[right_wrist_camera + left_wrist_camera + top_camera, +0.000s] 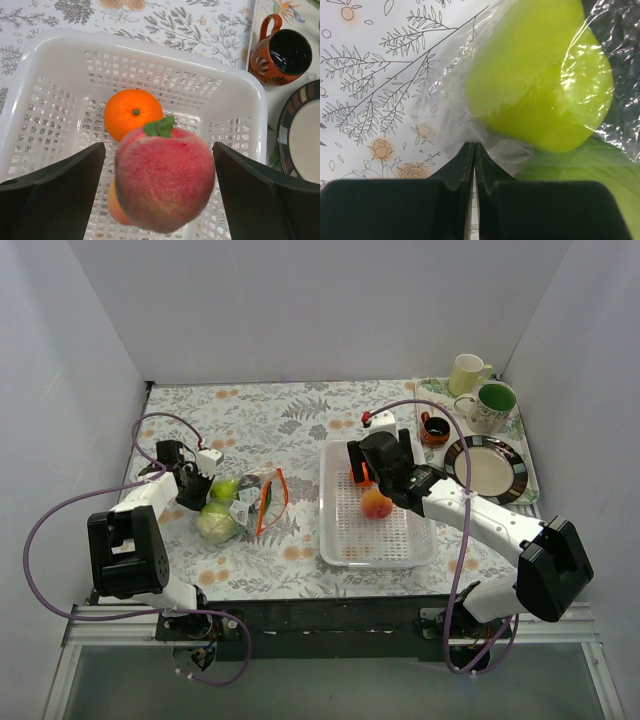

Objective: Open the zip-top bag and remove the fake food

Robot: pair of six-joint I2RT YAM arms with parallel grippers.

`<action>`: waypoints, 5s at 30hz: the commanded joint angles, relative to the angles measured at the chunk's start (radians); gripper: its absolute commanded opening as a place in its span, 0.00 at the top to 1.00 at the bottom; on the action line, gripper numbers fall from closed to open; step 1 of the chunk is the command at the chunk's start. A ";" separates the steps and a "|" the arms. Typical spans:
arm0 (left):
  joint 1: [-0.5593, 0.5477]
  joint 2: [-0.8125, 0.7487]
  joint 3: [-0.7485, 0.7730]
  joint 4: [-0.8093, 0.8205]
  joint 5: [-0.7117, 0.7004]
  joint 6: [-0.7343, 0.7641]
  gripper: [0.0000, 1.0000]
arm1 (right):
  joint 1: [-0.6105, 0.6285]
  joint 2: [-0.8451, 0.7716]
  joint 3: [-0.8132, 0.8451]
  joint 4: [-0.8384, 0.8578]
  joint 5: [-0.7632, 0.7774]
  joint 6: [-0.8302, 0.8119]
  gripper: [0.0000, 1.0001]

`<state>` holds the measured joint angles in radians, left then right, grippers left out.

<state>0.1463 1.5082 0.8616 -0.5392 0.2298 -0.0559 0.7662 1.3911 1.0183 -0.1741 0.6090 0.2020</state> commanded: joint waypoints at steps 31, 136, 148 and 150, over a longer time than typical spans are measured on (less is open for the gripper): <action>-0.016 -0.034 0.019 -0.015 0.011 -0.002 1.00 | 0.265 0.433 0.288 0.288 -0.492 -0.171 0.60; -0.076 -0.022 0.143 -0.042 -0.112 -0.028 1.00 | 0.412 0.508 0.430 -0.214 -0.379 -0.105 0.87; -0.076 -0.014 0.071 -0.011 -0.087 -0.055 1.00 | 0.381 0.314 0.485 -0.444 -0.230 0.049 0.96; -0.076 -0.013 0.079 -0.013 -0.083 -0.061 1.00 | 0.346 0.255 0.442 -0.414 -0.226 0.066 0.97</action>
<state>0.0635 1.5223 0.9337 -0.5682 0.1314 -0.1081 1.1660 1.7824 1.4811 -0.5495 0.3084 0.1993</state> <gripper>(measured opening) 0.009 0.357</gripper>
